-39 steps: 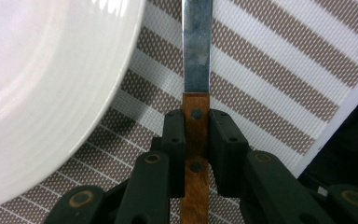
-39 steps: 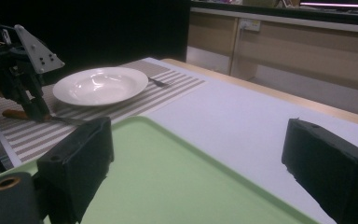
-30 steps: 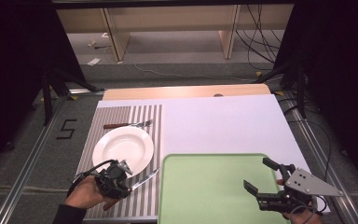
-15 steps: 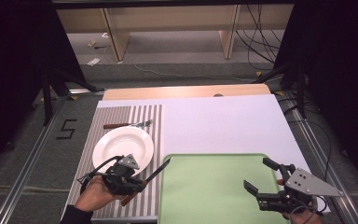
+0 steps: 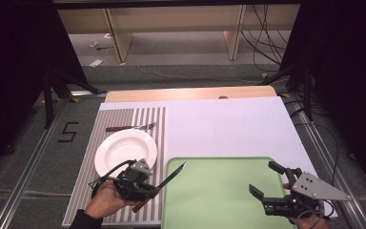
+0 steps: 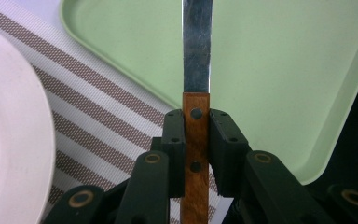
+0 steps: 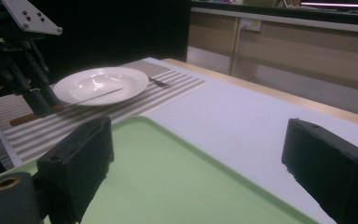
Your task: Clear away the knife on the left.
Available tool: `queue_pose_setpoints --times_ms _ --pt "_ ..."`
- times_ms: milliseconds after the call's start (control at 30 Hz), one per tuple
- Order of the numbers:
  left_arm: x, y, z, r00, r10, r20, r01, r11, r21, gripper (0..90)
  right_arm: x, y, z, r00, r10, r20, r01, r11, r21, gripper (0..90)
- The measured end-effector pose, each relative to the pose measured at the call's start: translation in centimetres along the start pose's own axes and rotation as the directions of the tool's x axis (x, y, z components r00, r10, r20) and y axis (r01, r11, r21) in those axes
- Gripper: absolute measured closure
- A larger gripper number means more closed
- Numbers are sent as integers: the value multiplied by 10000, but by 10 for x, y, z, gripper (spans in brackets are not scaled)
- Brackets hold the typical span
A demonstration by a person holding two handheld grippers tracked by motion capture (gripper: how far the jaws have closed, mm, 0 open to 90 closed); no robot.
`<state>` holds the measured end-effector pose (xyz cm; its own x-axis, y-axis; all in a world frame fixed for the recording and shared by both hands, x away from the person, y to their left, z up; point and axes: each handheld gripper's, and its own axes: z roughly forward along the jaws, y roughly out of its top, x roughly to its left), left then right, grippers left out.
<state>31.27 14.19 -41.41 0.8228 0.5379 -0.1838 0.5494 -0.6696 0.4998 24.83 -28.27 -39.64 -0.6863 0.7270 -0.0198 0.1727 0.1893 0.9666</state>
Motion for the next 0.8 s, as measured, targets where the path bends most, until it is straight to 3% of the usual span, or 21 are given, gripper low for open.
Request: queue_pose_setpoints --times_ms 367,433,800 --pt "-4 13 15 9988 -216 445 231 9991 -352 771 0 0 0 10000 3 -7 -3 10000 19 99" --pt "-6 16 17 9992 -185 343 199 9990 -396 772 0 0 0 10000 17 0 -17 10000 -19 99" --pt "-18 29 34 9966 49 820 -44 10000 -69 772 0 0 0 10000 -4 -22 4 10000 -2 99"
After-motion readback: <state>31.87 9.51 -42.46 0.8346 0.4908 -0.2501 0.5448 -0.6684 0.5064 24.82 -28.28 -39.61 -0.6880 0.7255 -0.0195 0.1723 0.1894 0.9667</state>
